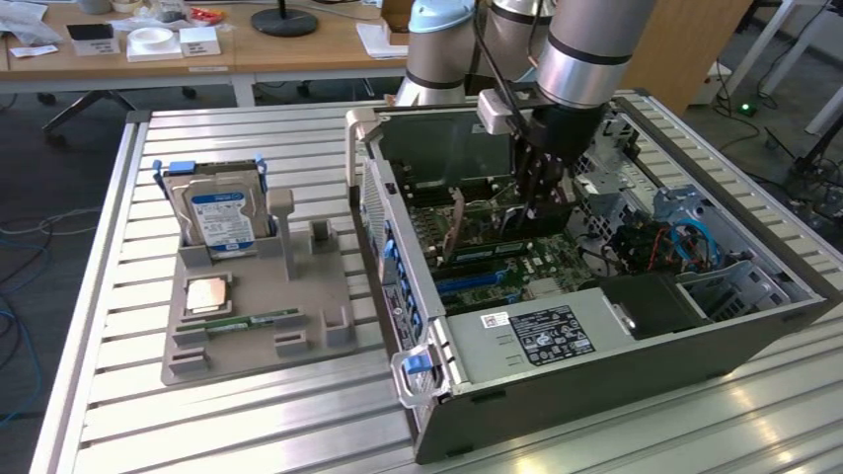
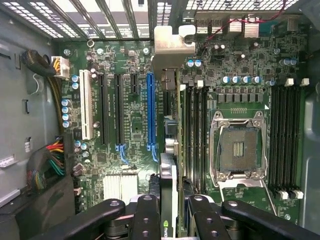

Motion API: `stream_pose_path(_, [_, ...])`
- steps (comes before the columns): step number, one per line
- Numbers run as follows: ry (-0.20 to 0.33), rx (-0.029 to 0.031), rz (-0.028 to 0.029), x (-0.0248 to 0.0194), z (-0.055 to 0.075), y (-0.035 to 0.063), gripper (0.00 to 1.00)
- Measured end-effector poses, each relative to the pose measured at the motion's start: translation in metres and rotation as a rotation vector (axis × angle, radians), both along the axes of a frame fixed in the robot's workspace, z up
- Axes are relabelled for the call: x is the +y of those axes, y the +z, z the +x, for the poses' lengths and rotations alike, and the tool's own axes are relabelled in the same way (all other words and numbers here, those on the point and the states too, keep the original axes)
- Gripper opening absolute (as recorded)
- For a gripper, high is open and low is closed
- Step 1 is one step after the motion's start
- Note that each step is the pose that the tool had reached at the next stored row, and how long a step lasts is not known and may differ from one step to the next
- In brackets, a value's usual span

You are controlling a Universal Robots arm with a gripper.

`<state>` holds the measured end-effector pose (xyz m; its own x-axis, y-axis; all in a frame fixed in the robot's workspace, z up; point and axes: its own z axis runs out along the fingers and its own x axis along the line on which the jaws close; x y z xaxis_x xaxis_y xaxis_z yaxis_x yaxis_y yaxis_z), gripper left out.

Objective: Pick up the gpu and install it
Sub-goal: 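Insert the gpu into the slot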

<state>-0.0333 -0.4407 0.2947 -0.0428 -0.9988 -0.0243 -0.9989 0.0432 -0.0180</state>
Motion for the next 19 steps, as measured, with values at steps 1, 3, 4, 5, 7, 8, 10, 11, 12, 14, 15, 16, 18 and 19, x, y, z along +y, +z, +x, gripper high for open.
stream_pose_path(1, [0.0,0.0,0.0,-0.0009,0.0,0.0,0.27])
stream_pose_path(3, [0.0,0.0,0.0,-0.0031,0.0,-0.0001,0.27])
stream_pose_path(4, [-0.002,0.0,0.0,-0.0142,-0.001,-0.0003,0.27])
stream_pose_path(5, [-0.002,0.0,-0.0001,-0.0142,-0.001,-0.0003,0.27])
stream_pose_path(7, [-0.002,0.0,0.0,-0.0143,-0.001,-0.0003,0.27])
stream_pose_path(8, [-0.002,0.0,0.0,-0.0143,-0.001,-0.0003,0.27])
stream_pose_path(10, [-0.002,0.0,0.0,-0.0143,-0.001,-0.0003,0.27])
stream_pose_path(11, [-0.002,0.0,0.0,-0.0142,-0.001,-0.0003,0.27])
stream_pose_path(12, [-0.002,0.0,-0.0001,-0.0143,-0.001,-0.0003,0.27])
stream_pose_path(14, [-0.002,0.0,0.0,-0.0142,-0.001,-0.0003,0.27])
stream_pose_path(15, [-0.002,-0.0001,0.0,-0.0141,-0.001,-0.0003,0.27])
stream_pose_path(16, [-0.002,-0.0001,0.0,-0.0139,-0.001,-0.0003,0.27])
stream_pose_path(18, [-0.002,0.0,-0.0001,-0.0134,-0.001,-0.0003,0.27])
stream_pose_path(19, [-0.002,0.0,-0.0001,-0.0134,-0.001,-0.0003,0.27])
